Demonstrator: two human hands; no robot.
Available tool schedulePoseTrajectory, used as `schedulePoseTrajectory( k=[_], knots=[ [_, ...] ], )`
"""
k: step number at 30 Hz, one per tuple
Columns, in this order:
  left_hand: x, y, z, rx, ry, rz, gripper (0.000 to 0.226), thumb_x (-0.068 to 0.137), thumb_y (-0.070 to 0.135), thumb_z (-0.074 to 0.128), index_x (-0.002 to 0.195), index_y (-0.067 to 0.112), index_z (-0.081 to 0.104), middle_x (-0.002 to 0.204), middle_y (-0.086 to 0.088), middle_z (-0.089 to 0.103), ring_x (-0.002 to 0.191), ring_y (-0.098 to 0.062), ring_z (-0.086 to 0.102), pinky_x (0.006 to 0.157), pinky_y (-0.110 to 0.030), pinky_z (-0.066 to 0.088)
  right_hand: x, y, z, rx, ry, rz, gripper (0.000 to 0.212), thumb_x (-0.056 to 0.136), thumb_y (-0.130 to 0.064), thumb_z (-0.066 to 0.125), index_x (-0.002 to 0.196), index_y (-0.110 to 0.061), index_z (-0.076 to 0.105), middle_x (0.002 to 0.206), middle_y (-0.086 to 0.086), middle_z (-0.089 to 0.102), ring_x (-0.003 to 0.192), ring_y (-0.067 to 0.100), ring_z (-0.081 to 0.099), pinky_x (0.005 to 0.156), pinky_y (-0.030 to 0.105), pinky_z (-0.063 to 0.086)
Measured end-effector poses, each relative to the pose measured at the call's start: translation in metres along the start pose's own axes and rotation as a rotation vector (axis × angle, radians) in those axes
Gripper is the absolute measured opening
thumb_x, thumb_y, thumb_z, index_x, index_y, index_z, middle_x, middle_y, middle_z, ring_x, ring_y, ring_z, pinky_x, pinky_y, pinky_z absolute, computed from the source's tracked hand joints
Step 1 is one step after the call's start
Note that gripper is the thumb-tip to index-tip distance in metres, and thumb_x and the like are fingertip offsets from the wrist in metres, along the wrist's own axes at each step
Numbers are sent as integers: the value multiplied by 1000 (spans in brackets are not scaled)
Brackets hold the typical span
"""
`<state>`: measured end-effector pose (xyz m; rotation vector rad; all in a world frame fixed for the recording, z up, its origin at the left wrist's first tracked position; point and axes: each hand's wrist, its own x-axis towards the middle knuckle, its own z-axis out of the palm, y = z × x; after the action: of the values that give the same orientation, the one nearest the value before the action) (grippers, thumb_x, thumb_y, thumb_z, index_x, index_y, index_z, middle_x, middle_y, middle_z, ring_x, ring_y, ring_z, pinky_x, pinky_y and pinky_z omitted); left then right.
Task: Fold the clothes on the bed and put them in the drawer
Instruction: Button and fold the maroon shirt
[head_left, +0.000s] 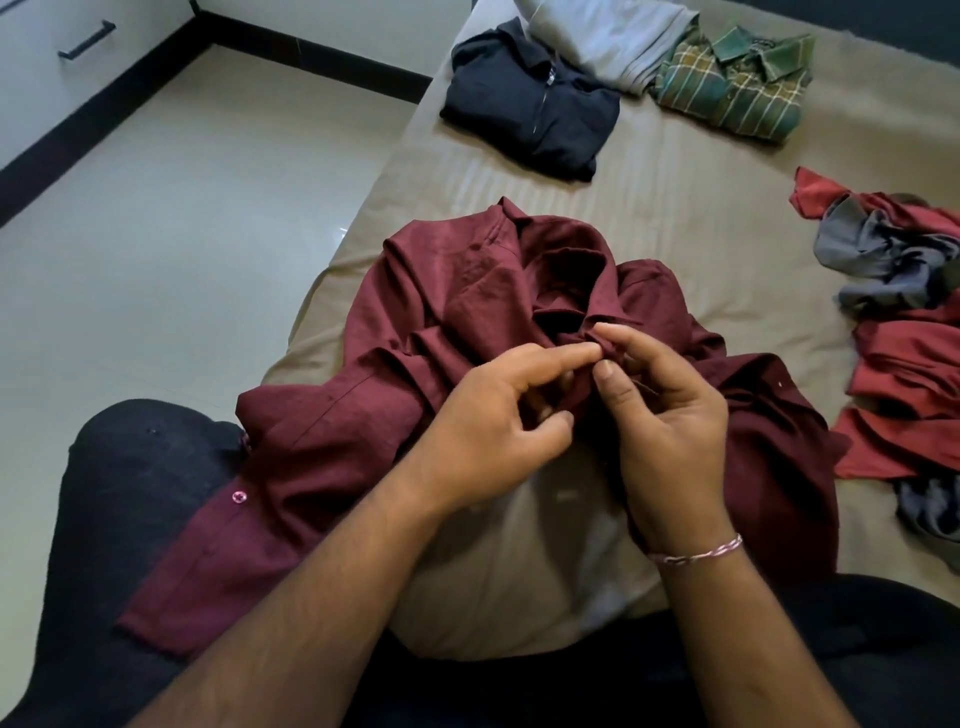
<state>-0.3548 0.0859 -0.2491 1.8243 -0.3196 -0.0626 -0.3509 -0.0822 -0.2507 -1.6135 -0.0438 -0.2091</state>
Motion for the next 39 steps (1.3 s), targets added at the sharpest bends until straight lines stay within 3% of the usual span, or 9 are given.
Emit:
schedulePoseTrajectory(
  k=[2, 6, 13, 17, 20, 26, 30, 34, 39],
  knots=[
    [1, -1, -3, 224, 27, 106, 53, 87, 5, 66, 138, 20, 67, 113, 4, 70, 108, -11, 67, 98, -36, 55, 5, 1, -6, -95, -23, -11, 25, 95, -2, 72, 118, -11, 75, 108, 3, 77, 99, 23, 73, 93, 40, 59],
    [11, 0, -28, 392, 292, 244, 29, 92, 2, 69, 117, 11, 78, 106, 1, 76, 100, -12, 71, 92, -34, 57, 6, -1, -6, -244, -99, -27, 19, 88, -10, 82, 106, -17, 78, 88, 3, 74, 79, 23, 68, 80, 44, 61],
    [37, 12, -82, 528, 525, 279, 8, 94, 18, 76, 99, 14, 81, 96, 5, 78, 91, -10, 71, 86, -32, 57, 13, -13, -18, -231, -140, 87, 13, 84, -16, 86, 93, -19, 78, 90, 1, 79, 88, 31, 76, 84, 56, 61],
    [36, 6, -88, 543, 537, 245, 7, 94, 12, 74, 98, 13, 79, 95, 6, 75, 91, -10, 68, 86, -23, 53, 15, -27, -29, -77, -142, 175, 7, 83, -14, 80, 90, -14, 79, 89, 5, 79, 84, 21, 75, 83, 39, 62],
    [36, 4, -89, 580, 587, 227, 20, 93, 0, 67, 107, 11, 77, 101, 7, 69, 95, -8, 63, 90, -11, 45, 14, -37, -30, 105, -130, 247, 8, 78, -13, 79, 84, -17, 81, 87, 6, 77, 84, 19, 73, 79, 26, 60],
    [25, 17, -84, 444, 817, 238, 20, 93, 5, 70, 110, 9, 78, 103, 3, 75, 98, -9, 70, 93, -23, 54, 12, -51, -31, 222, -129, 267, 20, 75, -8, 76, 92, -15, 83, 93, 8, 78, 89, 18, 74, 80, 22, 58],
    [12, 26, -66, 413, 685, 430, 16, 97, 0, 71, 111, 4, 78, 104, -2, 74, 96, -17, 70, 89, -28, 53, 11, -60, -25, 365, -61, 229, 44, 67, -13, 80, 110, -13, 71, 82, 3, 70, 79, 12, 68, 80, 20, 58],
    [3, 33, -37, 394, 544, 599, 12, 95, 1, 75, 106, -2, 79, 100, -10, 75, 91, -25, 72, 85, -32, 56, 2, -67, -19, 380, -50, 181, 49, 71, -7, 76, 118, -14, 65, 82, 2, 71, 79, 12, 70, 79, 22, 59],
    [3, 34, -15, 349, 428, 678, 7, 92, 2, 79, 96, -4, 80, 96, -11, 77, 86, -28, 73, 76, -41, 58, -7, -69, -11, 263, -52, 86, 52, 74, -12, 79, 124, -21, 65, 89, 6, 71, 86, 22, 69, 84, 31, 61]
  ],
)
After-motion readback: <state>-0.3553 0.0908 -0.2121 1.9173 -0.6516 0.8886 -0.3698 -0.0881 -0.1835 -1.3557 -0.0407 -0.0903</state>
